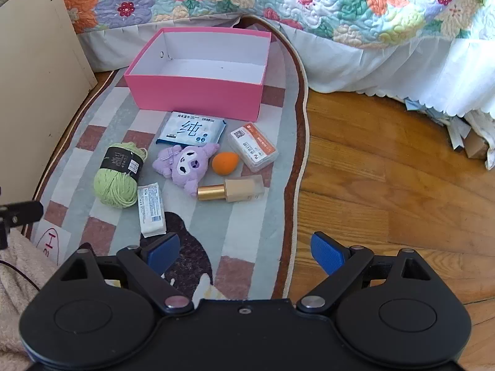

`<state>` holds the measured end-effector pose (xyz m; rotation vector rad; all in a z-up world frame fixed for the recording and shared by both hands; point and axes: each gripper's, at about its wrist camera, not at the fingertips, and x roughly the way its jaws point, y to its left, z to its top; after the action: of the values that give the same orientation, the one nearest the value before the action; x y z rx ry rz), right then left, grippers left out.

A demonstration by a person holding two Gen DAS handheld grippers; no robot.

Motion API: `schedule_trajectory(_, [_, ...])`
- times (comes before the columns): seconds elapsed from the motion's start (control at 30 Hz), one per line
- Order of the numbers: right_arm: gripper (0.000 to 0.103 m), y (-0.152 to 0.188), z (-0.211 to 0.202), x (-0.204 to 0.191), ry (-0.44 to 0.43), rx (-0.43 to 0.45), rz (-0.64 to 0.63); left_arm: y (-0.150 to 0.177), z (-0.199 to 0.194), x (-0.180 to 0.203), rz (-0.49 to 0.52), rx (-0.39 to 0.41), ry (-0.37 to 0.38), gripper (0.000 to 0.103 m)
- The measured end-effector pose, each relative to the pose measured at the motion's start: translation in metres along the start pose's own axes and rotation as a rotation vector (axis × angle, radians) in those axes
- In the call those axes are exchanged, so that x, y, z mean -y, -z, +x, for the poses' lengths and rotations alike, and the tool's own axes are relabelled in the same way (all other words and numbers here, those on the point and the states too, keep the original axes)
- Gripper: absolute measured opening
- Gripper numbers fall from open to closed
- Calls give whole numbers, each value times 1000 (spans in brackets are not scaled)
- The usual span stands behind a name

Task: Organize objects

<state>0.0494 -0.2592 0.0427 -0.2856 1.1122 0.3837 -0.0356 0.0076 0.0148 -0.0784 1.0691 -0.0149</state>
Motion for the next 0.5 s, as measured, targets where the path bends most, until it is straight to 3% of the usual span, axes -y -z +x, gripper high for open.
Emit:
schedule_trajectory(0.3, [94,3,5,2,-3,-9,4,7,4,6,20,-2,-13,103])
schedule_trajectory(0.5, [94,4,6,7,-2,-7,9,7,9,-2,-40,-20,14,103])
